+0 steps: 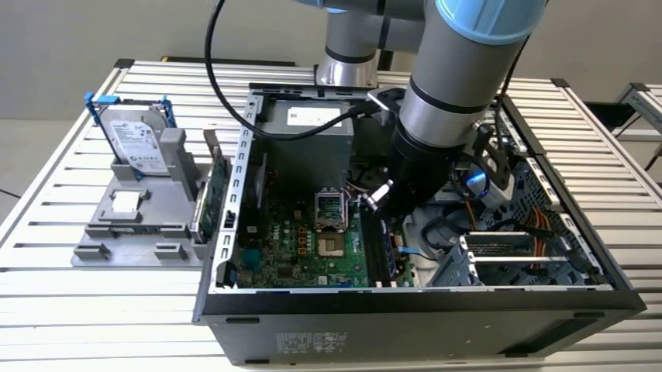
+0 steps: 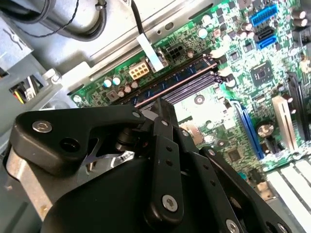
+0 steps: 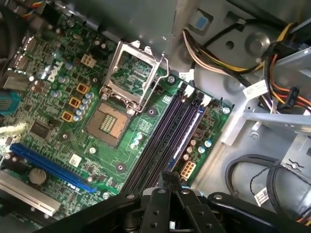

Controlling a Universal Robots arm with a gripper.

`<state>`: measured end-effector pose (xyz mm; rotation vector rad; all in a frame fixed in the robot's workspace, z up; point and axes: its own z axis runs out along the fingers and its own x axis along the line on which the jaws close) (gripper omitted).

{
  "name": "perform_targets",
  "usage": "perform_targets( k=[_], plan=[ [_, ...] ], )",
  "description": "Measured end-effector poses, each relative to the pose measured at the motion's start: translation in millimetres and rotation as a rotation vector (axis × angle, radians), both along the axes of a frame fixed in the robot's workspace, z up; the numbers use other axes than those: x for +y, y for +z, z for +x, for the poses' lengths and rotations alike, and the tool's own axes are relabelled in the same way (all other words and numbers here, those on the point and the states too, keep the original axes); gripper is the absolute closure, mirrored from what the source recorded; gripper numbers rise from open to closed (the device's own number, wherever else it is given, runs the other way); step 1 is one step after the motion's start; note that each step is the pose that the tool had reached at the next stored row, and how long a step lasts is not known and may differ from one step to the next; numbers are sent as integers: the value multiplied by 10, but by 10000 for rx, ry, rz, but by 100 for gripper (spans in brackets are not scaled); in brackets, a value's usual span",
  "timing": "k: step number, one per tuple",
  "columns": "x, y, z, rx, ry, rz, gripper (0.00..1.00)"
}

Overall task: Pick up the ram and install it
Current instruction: 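Insert the ram into the slot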

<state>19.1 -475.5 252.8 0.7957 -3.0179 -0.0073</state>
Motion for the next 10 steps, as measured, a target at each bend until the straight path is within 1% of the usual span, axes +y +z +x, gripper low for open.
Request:
perform_targets(
  k=[10],
  plan=[
    [26, -11, -1, 0, 1060, 0, 100]
  ],
)
